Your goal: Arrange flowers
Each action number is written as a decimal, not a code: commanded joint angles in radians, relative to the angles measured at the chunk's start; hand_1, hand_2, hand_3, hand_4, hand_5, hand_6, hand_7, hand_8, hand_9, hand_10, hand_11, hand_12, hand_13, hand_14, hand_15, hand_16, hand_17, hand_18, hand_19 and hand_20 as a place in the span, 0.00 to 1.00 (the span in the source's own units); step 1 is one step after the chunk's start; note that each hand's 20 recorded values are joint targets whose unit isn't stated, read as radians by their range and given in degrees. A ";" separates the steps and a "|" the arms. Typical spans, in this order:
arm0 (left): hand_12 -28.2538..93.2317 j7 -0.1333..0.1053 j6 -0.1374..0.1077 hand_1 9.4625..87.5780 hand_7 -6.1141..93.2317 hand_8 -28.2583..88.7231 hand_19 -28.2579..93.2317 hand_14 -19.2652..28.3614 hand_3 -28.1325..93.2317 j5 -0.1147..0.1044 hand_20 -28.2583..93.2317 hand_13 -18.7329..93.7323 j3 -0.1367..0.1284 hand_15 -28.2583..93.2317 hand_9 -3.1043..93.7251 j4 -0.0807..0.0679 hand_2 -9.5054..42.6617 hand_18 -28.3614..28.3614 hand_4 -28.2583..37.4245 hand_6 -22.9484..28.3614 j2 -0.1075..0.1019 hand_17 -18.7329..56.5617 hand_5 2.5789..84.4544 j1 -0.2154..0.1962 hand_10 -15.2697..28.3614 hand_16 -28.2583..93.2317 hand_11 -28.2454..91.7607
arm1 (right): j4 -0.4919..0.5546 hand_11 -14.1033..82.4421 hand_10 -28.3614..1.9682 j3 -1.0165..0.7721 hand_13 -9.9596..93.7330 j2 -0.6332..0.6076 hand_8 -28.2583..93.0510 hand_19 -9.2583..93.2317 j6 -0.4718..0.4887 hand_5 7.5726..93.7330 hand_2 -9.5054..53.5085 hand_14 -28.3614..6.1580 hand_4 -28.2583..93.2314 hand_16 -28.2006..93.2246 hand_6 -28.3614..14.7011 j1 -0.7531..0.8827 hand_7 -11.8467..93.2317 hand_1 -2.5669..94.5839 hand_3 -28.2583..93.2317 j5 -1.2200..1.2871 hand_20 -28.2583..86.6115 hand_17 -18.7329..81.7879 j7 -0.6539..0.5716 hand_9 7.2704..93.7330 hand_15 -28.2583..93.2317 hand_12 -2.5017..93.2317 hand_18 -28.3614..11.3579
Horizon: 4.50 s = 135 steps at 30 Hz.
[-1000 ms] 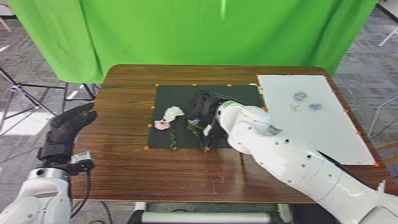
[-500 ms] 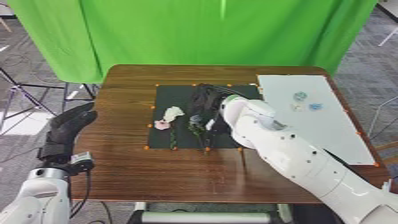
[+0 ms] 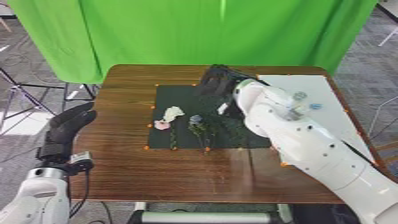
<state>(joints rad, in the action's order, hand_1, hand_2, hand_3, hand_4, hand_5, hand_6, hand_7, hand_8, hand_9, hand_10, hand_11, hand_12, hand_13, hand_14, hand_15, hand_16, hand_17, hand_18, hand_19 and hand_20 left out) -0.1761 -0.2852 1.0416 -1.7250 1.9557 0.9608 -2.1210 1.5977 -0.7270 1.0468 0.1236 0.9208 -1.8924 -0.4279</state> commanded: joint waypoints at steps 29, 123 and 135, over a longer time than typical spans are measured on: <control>0.29 0.005 0.003 0.34 0.23 0.16 0.32 0.74 0.78 -0.003 0.34 0.51 -0.035 0.35 0.51 0.021 0.36 0.69 0.18 0.48 0.018 0.35 0.51 -0.049 0.67 0.20 0.42 | -0.012 0.36 0.44 -0.335 0.93 -0.308 0.19 1.00 -0.040 0.65 0.00 0.72 0.11 0.49 0.67 0.317 0.29 0.38 0.74 -0.186 0.74 0.73 -0.130 0.75 0.77 0.29 0.24; 0.29 0.036 0.048 0.34 0.23 0.16 0.32 0.75 0.78 0.003 0.34 0.51 -0.022 0.35 0.51 0.008 0.36 0.69 0.18 0.49 0.006 0.34 0.51 -0.022 0.67 0.21 0.42 | 0.086 0.22 0.67 0.053 0.98 -0.039 0.39 1.00 -0.173 0.75 0.00 0.82 0.09 0.51 0.67 0.206 0.41 0.65 0.70 -0.158 0.77 0.79 0.022 0.95 0.76 0.46 0.33; 0.29 0.033 0.054 0.33 0.23 0.16 0.32 0.74 0.78 0.003 0.34 0.51 -0.022 0.35 0.51 0.006 0.35 0.69 0.18 0.49 0.001 0.34 0.51 -0.018 0.67 0.21 0.42 | 0.092 0.20 0.64 0.033 0.98 -0.053 0.37 1.00 -0.142 0.76 0.00 0.81 0.10 0.51 0.67 0.210 0.37 0.63 0.69 -0.169 0.76 0.79 0.020 0.90 0.75 0.43 0.33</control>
<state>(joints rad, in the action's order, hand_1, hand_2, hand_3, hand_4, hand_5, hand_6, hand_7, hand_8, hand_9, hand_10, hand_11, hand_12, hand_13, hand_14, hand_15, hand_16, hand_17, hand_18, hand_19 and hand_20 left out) -0.1479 -0.2438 1.0431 -1.7460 1.9628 0.9644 -2.1359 1.6849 -0.6766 1.0053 -0.0403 1.1265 -2.0455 -0.4018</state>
